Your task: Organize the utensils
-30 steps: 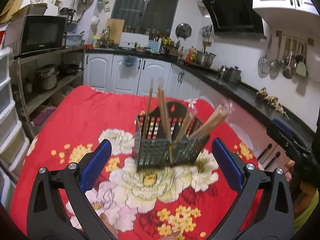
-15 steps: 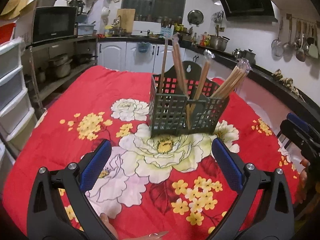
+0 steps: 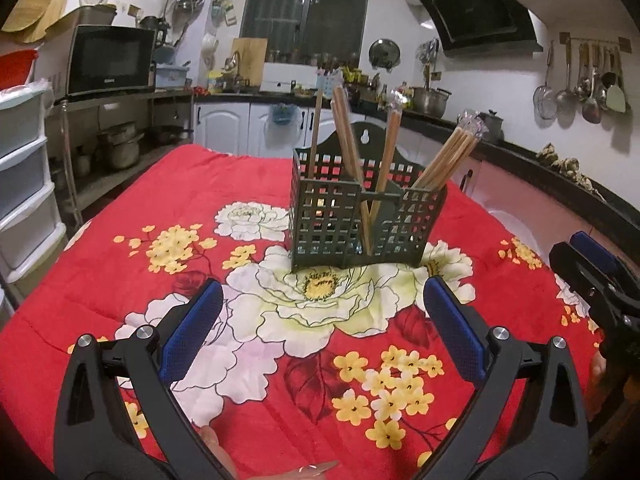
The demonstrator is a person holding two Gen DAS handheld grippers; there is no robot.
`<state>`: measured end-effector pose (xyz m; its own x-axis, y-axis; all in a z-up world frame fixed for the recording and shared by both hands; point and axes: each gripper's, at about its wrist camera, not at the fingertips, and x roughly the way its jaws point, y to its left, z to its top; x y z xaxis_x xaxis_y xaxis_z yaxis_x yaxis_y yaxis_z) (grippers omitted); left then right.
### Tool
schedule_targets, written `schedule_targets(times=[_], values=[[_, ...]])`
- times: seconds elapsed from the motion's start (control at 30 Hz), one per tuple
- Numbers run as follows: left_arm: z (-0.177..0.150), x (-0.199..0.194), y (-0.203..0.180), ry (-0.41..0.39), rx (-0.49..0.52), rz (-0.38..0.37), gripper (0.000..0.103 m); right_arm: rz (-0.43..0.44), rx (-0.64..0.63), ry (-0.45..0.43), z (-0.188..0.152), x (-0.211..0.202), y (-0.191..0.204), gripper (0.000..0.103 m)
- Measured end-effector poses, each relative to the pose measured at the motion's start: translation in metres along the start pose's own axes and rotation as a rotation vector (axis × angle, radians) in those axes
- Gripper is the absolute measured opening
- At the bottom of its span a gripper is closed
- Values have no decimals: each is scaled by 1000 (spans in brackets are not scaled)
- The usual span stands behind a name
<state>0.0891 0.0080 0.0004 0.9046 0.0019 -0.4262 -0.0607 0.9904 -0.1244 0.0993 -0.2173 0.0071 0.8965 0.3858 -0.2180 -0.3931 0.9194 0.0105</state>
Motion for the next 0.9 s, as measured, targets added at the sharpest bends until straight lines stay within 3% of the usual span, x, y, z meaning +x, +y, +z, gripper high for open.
schedule_targets(times=[0.3,0.9], values=[[-6,-4,-5,-71,19,6,92,2,3,-113,-7,-13,5,97],[-8,-5,-7,-87,22,19,93,-28,19,-107,-15,-12,7,97]])
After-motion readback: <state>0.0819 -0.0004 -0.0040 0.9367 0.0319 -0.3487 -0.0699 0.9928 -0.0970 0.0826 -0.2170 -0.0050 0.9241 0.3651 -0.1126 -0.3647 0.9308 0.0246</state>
